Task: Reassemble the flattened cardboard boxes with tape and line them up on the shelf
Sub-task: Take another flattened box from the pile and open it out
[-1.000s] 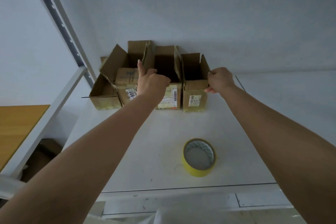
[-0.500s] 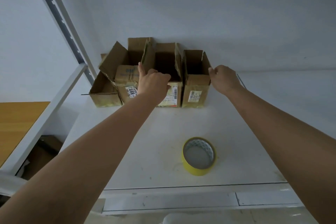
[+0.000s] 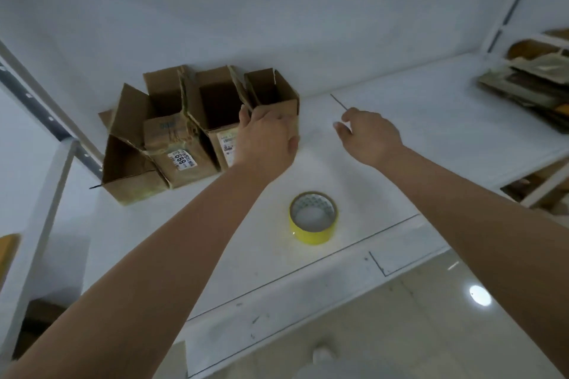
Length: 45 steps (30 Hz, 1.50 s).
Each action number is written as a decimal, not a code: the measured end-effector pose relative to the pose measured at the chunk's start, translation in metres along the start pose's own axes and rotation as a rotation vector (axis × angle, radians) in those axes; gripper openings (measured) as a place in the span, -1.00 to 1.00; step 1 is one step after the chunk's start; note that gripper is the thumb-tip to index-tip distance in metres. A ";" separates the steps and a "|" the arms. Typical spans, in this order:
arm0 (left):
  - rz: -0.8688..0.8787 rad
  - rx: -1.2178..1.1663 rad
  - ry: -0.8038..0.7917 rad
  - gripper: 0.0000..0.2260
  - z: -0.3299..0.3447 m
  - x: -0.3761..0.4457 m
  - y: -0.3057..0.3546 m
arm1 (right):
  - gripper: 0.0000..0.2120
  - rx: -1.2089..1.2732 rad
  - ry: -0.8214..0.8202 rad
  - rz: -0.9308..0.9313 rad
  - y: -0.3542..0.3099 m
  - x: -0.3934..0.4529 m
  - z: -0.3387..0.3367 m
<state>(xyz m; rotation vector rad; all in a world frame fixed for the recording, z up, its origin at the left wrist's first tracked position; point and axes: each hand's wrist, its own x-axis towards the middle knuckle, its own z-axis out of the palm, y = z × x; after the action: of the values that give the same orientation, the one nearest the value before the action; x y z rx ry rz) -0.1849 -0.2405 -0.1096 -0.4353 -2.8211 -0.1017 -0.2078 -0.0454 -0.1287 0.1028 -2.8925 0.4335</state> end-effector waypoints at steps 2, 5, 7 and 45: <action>0.075 -0.068 -0.004 -0.65 0.000 -0.009 0.016 | -0.59 -0.027 0.015 0.022 0.004 -0.024 -0.003; 0.168 -0.167 -0.017 -0.64 0.006 -0.015 0.043 | -0.61 -0.059 0.039 0.084 0.023 -0.060 -0.009; 0.218 -0.203 -0.031 -0.64 0.010 -0.013 0.068 | -0.62 -0.084 0.043 0.139 0.043 -0.082 -0.020; 0.466 -0.161 -0.244 -0.62 0.132 0.249 0.498 | -0.72 -0.132 0.066 0.614 0.547 -0.043 -0.132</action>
<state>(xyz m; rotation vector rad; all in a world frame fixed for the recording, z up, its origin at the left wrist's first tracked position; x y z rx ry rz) -0.2959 0.3192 -0.1508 -1.1993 -2.8646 -0.1889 -0.1942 0.5178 -0.1688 -0.8170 -2.8245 0.3261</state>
